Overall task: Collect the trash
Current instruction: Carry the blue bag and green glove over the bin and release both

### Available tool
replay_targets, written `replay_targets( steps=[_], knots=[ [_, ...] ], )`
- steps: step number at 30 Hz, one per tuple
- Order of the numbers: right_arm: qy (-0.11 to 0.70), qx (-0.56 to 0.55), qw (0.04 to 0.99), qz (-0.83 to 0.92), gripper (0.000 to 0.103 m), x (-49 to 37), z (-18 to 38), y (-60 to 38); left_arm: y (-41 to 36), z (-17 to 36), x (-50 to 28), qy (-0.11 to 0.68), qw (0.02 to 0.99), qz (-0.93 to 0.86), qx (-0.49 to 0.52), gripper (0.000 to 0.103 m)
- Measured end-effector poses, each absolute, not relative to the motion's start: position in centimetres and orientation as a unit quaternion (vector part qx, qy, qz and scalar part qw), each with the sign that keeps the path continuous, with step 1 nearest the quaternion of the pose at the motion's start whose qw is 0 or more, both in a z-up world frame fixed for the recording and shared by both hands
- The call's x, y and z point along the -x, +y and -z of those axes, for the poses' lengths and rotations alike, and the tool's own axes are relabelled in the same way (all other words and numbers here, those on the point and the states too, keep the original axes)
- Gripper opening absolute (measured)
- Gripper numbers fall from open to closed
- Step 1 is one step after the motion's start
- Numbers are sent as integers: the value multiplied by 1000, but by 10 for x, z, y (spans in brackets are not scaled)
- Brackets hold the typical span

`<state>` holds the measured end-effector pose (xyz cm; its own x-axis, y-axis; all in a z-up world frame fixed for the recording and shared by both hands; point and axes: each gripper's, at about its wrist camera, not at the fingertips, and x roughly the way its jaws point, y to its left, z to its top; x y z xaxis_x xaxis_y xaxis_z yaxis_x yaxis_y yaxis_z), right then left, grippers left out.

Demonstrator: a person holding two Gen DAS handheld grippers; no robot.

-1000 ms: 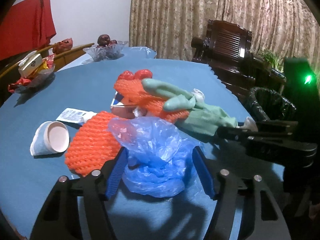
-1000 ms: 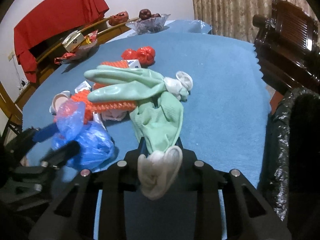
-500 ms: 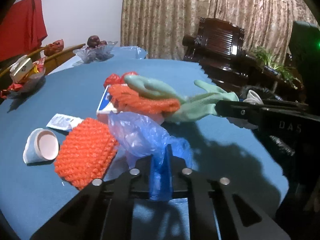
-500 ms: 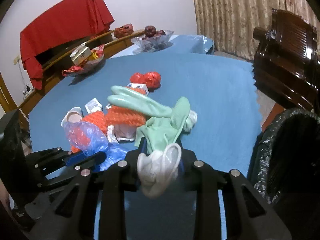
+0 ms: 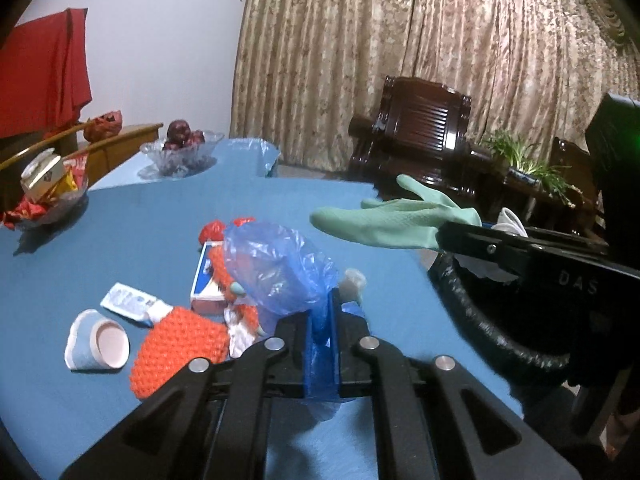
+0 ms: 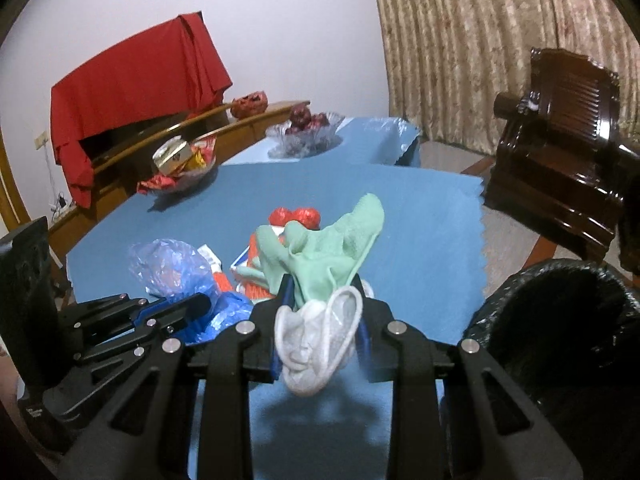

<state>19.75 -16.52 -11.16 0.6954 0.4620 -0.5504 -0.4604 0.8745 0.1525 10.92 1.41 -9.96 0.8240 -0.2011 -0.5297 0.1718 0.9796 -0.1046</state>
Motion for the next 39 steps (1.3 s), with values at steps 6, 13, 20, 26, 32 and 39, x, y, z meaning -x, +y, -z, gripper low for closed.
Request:
replay_targets(
  steps=[6,13,20,26,32,39],
  knots=[
    [280,-9,931,-235,27,-184,94,-184,4,81,-106,260,959,111,29,7],
    [259,-19,944,-201,27,-171,78,-215,-15,62,-109,241,960,137,30,7],
    [256,-27,954,-156,27,-159,78,-251,-51,55,-113,231,956,178,22,7],
    [259,-35,958,-116,27,-148,84,-285,-89,58,-126,236,948,212,15,7],
    [264,-43,961,-75,27,-138,94,-319,-129,62,-139,240,940,244,4,7],
    [284,-58,957,-25,27,-138,116,-357,-177,71,-152,250,928,275,-12,7]
  ],
)
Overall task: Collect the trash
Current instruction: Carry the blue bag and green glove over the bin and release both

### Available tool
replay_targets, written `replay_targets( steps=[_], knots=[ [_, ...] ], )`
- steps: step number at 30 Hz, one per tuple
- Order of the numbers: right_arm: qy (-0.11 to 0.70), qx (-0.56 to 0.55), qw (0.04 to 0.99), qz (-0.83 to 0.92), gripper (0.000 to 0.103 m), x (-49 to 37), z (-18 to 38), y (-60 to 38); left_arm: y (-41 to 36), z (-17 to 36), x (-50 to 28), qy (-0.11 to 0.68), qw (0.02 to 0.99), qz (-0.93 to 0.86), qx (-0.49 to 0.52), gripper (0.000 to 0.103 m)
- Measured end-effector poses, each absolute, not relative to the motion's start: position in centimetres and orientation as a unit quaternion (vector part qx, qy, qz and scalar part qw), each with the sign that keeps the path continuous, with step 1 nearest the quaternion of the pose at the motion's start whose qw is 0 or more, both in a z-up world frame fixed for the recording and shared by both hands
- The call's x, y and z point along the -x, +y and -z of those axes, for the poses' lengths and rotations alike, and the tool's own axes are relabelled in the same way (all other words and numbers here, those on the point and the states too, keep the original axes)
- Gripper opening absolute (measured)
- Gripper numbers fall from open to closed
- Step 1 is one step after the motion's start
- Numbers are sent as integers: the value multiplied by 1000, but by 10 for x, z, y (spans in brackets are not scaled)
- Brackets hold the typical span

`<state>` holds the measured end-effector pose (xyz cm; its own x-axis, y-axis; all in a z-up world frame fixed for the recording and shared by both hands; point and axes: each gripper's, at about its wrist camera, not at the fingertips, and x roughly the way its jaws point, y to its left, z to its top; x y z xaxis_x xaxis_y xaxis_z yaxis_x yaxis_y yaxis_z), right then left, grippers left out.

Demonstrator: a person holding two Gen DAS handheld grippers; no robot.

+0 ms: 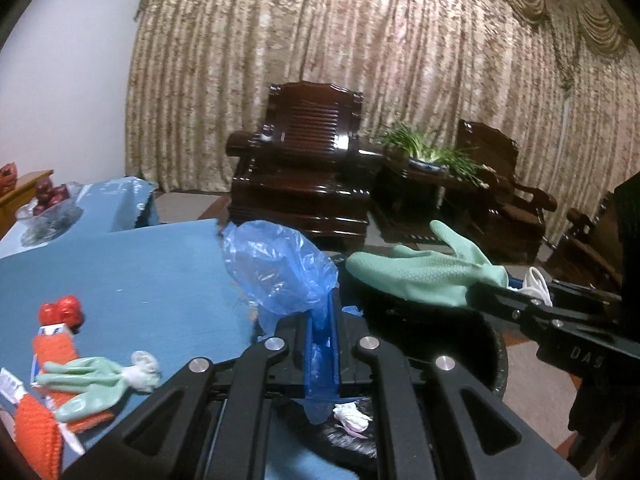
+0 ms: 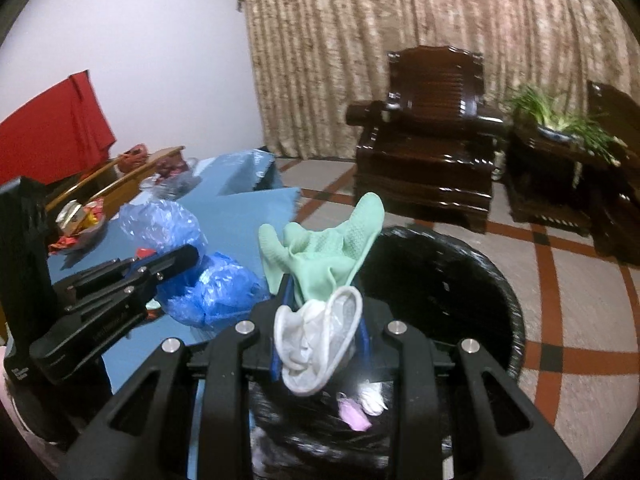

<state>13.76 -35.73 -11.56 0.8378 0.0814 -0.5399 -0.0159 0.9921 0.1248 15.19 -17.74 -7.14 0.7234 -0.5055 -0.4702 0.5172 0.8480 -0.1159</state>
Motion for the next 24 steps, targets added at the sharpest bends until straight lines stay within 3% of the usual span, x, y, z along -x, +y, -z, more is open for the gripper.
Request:
replay_targets(
  steps=[16,18,19,20,22,24],
  knots=[
    [336,-70,939,34,31,-152,171,-402,-234,103,-182,297,901,314,-25,10],
    [337,-71,938,38,41,-150,175,-404,-237,104,-184,304,898,318,-23,27],
    [335,-71,938,43,45,-149,175,-405,-235,105,-184,307,897,318,-22,46],
    [333,-72,939,46,52,-147,175,-406,-233,106,-183,307,897,318,-19,55],
    [329,-72,940,51,62,-146,174,-408,-229,105,-183,307,896,320,-11,57],
    [322,-71,942,59,81,-143,170,-409,-225,105,-181,307,897,317,-10,59]
  ],
)
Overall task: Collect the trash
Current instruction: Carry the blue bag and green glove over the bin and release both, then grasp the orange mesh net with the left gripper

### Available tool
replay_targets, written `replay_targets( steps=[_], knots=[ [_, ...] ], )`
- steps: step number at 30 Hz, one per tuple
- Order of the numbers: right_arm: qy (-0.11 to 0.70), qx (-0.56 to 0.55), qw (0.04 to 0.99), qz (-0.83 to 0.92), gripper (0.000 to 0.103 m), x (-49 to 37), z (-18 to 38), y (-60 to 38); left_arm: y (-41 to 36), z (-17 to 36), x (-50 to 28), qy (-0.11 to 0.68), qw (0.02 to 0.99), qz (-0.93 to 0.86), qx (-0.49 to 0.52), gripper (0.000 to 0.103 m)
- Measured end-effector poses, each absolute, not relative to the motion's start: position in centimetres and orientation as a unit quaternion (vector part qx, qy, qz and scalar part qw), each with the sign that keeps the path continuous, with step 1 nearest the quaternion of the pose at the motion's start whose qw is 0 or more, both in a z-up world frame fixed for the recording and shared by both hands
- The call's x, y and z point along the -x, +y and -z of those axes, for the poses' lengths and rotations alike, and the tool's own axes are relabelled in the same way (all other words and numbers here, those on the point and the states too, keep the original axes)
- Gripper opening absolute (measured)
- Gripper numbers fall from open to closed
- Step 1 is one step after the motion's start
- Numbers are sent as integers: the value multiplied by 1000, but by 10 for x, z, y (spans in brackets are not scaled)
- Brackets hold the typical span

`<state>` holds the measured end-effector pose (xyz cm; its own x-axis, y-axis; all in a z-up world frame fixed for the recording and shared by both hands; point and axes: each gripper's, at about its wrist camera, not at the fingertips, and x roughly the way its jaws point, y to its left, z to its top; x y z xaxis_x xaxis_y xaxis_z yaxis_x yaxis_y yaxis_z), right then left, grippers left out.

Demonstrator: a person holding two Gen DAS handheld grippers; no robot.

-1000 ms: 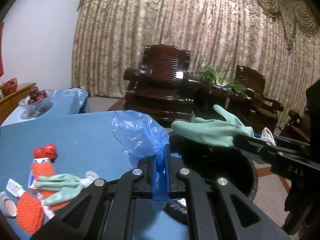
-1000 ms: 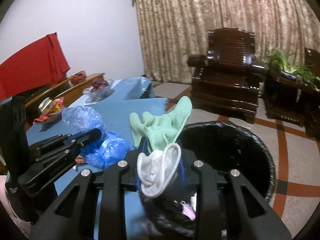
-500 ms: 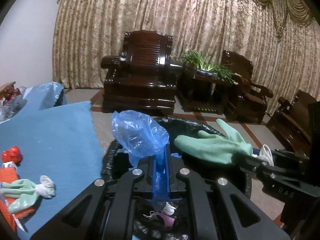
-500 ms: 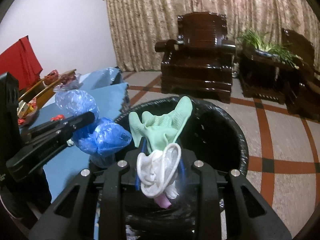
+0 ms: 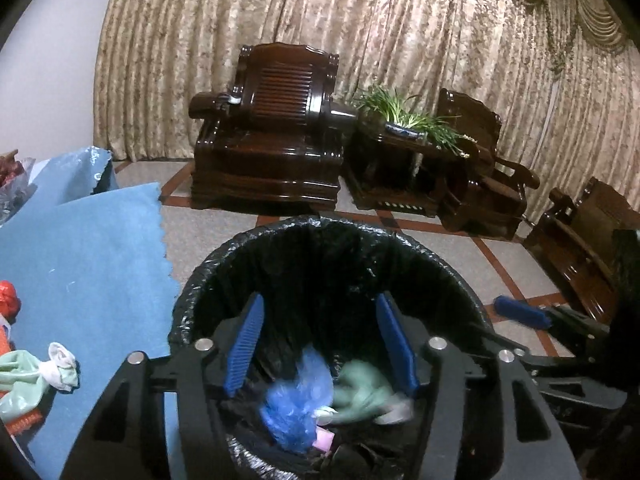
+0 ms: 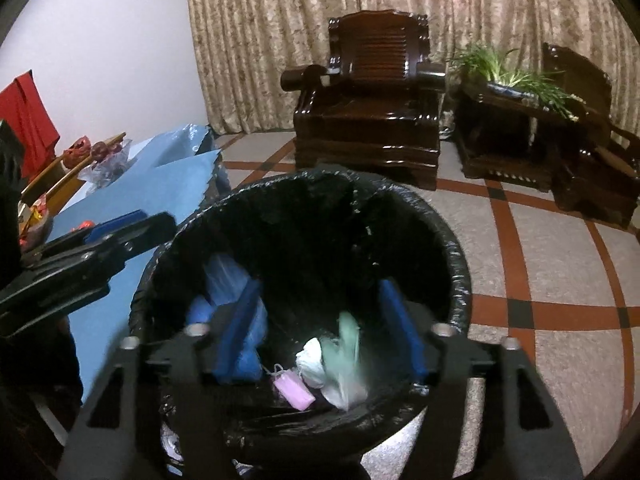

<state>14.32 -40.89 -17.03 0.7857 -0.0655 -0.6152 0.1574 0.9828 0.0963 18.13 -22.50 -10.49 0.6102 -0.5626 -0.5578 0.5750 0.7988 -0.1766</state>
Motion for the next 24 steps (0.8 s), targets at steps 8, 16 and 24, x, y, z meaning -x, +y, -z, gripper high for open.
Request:
replay_targets(
  steps=[8,16,24],
  knots=[
    [289,-65,954,40,95,-135,144,-388,-180,83,-167,272,922,274,1,80],
    [267,-50,962,-29,96,-144,120,-327,-102,65,-141,241,951,192,1,82],
    [275,-33,955,-103,96,-160,120,-257,-27,67,-119,240,965,103,2,82]
  ],
)
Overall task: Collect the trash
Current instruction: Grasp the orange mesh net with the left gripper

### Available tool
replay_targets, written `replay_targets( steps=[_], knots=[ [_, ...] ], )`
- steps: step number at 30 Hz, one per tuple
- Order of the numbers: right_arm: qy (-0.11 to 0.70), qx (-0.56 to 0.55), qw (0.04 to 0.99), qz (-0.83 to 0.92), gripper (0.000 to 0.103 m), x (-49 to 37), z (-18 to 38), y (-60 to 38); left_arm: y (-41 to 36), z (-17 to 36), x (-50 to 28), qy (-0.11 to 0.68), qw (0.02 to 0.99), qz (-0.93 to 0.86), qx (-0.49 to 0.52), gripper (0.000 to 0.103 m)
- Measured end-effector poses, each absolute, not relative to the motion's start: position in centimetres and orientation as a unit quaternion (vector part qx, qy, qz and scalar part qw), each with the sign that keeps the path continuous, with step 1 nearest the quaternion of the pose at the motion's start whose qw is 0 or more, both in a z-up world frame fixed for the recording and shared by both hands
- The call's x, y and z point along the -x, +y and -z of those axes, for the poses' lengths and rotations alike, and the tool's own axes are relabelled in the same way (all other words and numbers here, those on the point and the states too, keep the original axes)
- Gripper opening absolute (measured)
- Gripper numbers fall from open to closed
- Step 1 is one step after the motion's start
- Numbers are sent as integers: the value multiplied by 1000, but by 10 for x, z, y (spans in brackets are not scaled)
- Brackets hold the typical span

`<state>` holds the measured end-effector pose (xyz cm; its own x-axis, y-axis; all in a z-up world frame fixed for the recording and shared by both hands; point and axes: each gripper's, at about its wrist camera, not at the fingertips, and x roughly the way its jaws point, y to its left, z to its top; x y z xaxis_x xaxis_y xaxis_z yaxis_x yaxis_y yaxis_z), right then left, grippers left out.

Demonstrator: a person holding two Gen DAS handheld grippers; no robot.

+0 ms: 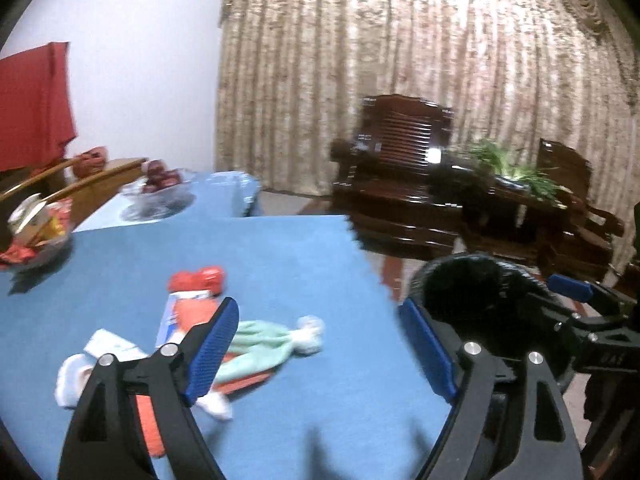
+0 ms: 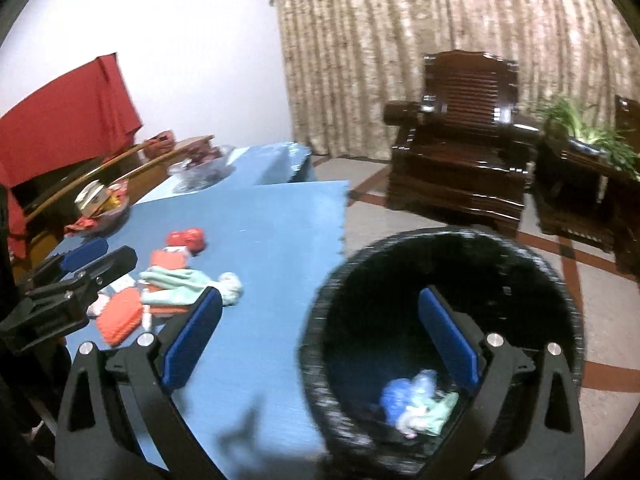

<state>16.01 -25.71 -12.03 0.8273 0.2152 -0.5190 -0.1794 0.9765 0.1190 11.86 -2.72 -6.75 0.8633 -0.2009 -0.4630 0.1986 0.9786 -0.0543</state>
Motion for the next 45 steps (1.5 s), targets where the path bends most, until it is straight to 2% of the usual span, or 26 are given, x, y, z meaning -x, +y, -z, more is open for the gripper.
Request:
replay_targets(
  steps=[13,33,39,41,42,43,45],
  knots=[
    [292,-4,941,-172,96,-189,137,-170,61,101,-103,262,965,10,9,82],
    [341,23,920,-191,96,-236,194,-121,94,186,-129,363,932,-27,0,72],
    [346,24,918,-191,96,-249,198,-114,97,191,-138,370,928,-40,-12,54],
    [347,23,918,-192,96,-253,199,-112,99,190,-138,366,930,-37,-9,42],
    [346,24,918,-194,96,-254,199,-110,98,189,-138,362,931,-34,-10,40],
    [346,24,918,-194,96,-255,199,-110,97,188,-138,360,933,-26,-11,29],
    [347,26,917,-193,96,-259,199,-109,93,186,-140,358,933,-19,-14,23]
  ],
)
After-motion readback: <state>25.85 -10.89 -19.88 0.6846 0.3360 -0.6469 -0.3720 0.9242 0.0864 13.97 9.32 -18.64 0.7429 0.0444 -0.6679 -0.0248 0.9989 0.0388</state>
